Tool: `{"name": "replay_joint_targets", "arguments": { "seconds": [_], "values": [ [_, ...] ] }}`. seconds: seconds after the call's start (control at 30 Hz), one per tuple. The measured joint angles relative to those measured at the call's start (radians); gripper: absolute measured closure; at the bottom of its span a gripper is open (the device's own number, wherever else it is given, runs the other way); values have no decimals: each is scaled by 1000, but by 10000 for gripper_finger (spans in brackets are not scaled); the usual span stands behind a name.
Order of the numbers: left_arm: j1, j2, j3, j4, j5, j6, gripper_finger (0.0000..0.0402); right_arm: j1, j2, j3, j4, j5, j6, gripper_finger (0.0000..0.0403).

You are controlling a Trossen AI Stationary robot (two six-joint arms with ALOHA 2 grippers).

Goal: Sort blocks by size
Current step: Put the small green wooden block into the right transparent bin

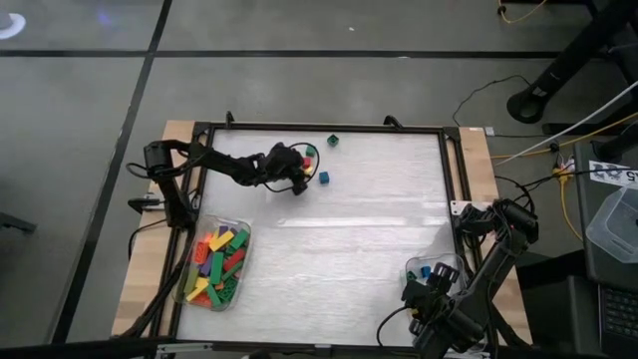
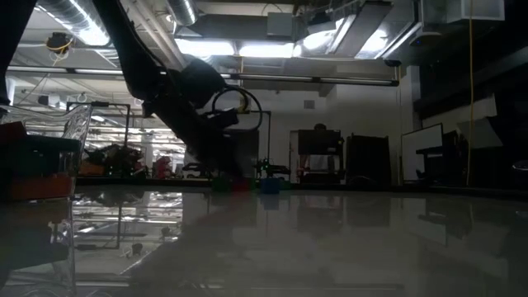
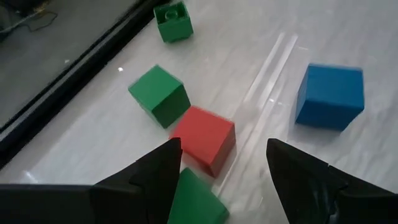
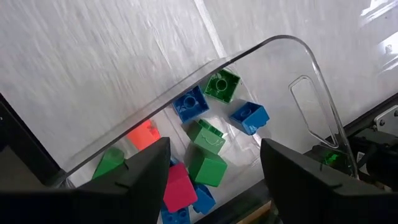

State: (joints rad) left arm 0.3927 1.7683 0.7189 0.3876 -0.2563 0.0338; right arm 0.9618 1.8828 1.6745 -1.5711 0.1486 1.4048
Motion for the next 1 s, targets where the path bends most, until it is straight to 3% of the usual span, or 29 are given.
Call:
{"name": "replay_joint_targets", "arguments": {
  "seconds": [0.33, 0.57, 0.67, 1.0],
  "values": [
    [1, 0, 0, 10, -7, -83, 176, 0, 0, 0, 0, 1, 0, 155],
    [1, 0, 0, -63, -168, -154, 176, 0, 0, 0, 0, 1, 0, 155],
    [1, 0, 0, -101, -182, -197, 176, 0, 0, 0, 0, 5, 0, 155],
    [1, 0, 0, -168, -182, -267, 177, -1, 0, 0, 0, 131, -1, 155]
  ]
}}
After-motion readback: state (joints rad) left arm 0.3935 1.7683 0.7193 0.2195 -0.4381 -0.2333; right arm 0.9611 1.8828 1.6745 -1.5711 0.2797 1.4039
